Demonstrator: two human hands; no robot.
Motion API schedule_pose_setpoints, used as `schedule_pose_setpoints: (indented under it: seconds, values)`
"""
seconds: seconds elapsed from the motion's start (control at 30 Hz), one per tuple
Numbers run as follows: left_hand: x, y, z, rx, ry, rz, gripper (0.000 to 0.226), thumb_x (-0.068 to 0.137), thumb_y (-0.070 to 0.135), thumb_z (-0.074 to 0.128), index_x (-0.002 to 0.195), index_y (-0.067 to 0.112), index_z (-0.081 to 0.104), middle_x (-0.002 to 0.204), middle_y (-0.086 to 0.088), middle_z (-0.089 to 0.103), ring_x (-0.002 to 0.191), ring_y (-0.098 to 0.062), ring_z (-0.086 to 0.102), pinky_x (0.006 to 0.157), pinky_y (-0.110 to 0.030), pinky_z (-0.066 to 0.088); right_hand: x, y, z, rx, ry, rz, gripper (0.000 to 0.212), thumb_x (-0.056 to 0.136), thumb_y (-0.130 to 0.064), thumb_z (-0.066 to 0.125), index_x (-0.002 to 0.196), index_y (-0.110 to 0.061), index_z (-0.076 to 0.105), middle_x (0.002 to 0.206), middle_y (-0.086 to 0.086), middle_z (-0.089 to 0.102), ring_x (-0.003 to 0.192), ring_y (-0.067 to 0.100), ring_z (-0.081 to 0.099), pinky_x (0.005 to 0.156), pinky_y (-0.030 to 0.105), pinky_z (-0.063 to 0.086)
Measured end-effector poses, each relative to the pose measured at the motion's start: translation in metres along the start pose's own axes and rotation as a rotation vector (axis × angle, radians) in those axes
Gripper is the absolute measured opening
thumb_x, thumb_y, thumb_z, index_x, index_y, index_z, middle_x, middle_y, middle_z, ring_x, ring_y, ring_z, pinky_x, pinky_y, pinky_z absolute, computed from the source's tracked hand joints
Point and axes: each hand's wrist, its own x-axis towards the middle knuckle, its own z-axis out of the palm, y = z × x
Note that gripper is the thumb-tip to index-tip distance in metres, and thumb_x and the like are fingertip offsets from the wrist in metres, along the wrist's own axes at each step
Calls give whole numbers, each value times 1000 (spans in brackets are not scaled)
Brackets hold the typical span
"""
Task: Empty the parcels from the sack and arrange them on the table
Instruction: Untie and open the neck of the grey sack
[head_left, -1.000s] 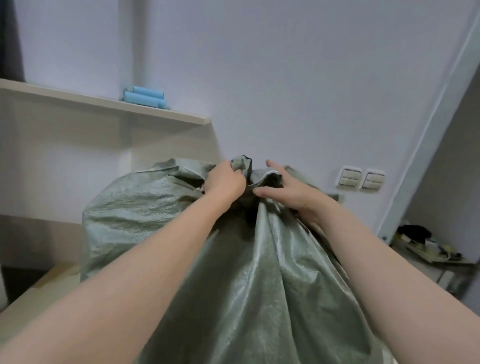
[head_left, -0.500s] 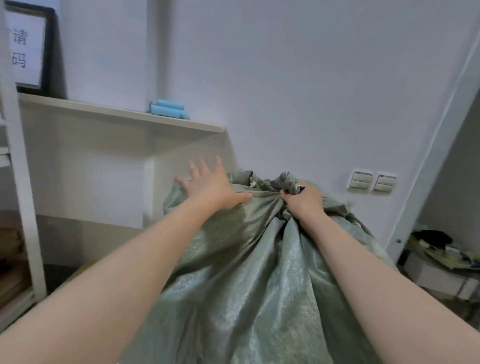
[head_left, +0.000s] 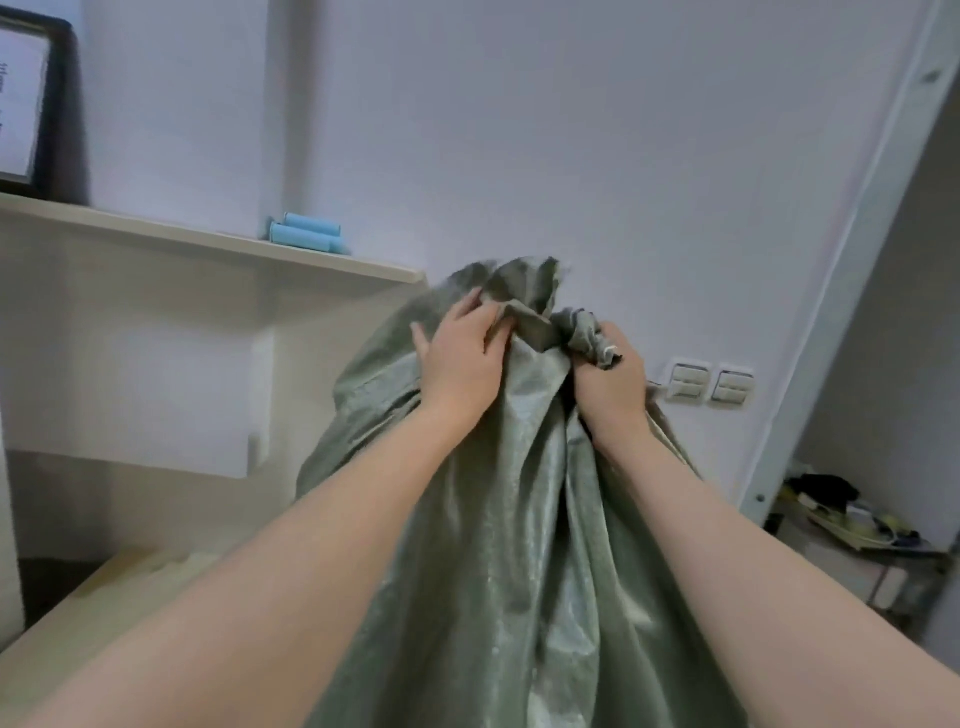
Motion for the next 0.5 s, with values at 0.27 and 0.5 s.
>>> schedule_pose_setpoints:
  seconds: [0.27, 0.5]
  values:
    - [-24, -58, 21, 430, -581, -325, 50, 94, 50, 49, 140, 31, 45, 138, 0, 56, 133, -27, 45, 116, -61, 0, -16, 65, 1, -286, -325, 316, 35, 85, -31, 71, 118, -20, 62, 111, 2, 68, 112, 23, 60, 87, 27, 41]
    - [-36, 8, 21, 542, -628, -329, 140, 53, 98, 41, 149, 24, -27, 160, -24, -2, 145, -49, 1, 105, -71, -13, -21, 56, -9, -284, -83, 401, 86, 79, -36, 77, 145, -11, 26, 146, 17, 26, 127, 31, 43, 101, 30, 35]
